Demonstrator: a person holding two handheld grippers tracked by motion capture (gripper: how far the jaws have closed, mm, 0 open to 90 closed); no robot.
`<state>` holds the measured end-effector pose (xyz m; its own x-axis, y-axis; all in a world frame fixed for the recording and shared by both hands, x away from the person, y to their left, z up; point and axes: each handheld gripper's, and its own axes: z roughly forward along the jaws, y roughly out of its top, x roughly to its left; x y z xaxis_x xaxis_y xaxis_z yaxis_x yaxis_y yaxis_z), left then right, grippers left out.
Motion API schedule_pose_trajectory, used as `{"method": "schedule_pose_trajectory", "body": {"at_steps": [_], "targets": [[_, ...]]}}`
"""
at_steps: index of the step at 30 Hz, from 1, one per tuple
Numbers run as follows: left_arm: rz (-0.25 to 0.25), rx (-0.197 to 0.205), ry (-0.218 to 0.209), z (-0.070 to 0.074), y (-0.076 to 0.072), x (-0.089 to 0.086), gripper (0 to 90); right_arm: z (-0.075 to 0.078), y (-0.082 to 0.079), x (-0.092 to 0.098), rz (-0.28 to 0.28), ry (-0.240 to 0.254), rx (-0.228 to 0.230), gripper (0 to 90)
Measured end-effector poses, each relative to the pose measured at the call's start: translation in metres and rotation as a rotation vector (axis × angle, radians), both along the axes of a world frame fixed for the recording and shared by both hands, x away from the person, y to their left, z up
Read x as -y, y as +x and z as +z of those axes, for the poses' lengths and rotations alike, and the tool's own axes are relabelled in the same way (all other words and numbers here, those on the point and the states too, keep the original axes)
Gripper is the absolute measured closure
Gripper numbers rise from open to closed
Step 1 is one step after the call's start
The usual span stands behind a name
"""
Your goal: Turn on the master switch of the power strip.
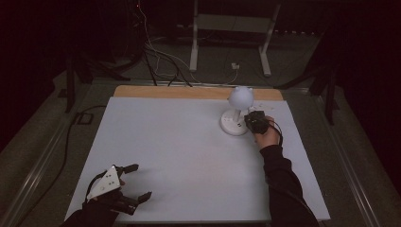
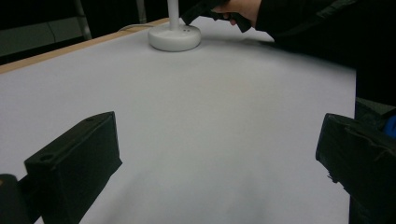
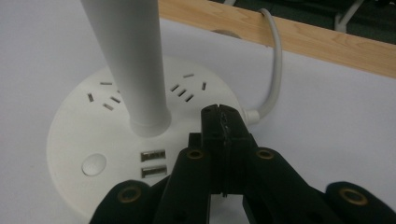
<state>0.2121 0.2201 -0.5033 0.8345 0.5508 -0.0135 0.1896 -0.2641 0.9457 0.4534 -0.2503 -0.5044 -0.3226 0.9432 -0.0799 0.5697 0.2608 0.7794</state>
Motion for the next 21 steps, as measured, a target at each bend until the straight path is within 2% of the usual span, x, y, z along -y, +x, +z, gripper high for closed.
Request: {"method": "schedule_pose_trajectory", "body": {"at_steps": [5,11,13,19,21], "targets": [[0.000,0.000,0.000,-0.0001,0.0001,0.0000,0.3,-0.0004,-0.0002,0.0004,0.001,0.012,-0.001,90.0],[0.000,-0.001,0.002,-0.0002,-0.0003,0.0006,0.2,-0.0023,-0.0009,-0.0003,0.006,-0.005,0.018,90.0],[0.000,0.001,0.002,-0.0001,-0.0004,0.0004,0.2,-0.0031,-0.0007,0.0004,0.010,0.003,0.018,90.0],[-0.004,0.000,0.003,-0.0002,-0.0007,0.0010,0.3,-0.0041,0.0001,-0.0013,0.027,-0.026,0.017,90.0],[-0.004,0.001,0.002,-0.0001,-0.0007,0.0008,0.2,-0.0047,-0.0002,-0.0015,0.019,-0.019,0.016,90.0]]}}
